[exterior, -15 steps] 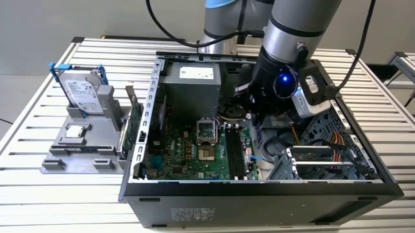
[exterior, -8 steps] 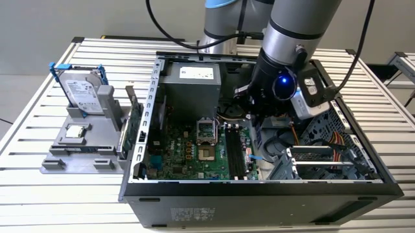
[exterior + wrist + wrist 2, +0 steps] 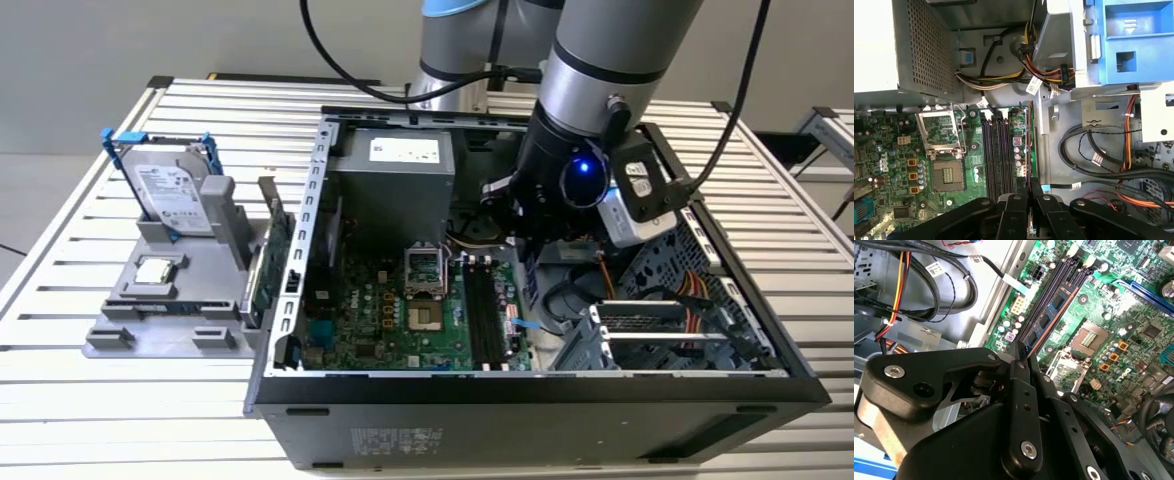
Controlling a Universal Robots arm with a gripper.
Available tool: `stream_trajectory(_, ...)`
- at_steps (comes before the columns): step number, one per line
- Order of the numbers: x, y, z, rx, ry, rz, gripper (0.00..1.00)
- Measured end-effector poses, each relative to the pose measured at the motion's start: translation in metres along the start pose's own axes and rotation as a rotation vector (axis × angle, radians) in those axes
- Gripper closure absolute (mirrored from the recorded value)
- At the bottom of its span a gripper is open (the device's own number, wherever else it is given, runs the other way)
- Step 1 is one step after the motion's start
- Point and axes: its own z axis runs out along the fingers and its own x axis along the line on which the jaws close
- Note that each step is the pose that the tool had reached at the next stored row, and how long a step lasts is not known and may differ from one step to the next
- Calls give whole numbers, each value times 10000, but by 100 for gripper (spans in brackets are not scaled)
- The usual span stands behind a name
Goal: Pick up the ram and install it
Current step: 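Insert the ram into the slot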
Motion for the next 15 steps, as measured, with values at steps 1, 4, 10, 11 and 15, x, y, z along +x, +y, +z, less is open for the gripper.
stream_trajectory(1, 0, 0, 0, 0, 0, 0, 100)
stream_trajectory(4, 0, 0, 0, 1, 0, 0, 100)
stream_trajectory(10, 0, 0, 2, -1, 2, -71, 100)
stream_trajectory(11, 1, 0, 3, -2, 4, -159, 100)
stream_trajectory(15, 14, -2, 19, -9, 19, -792, 100)
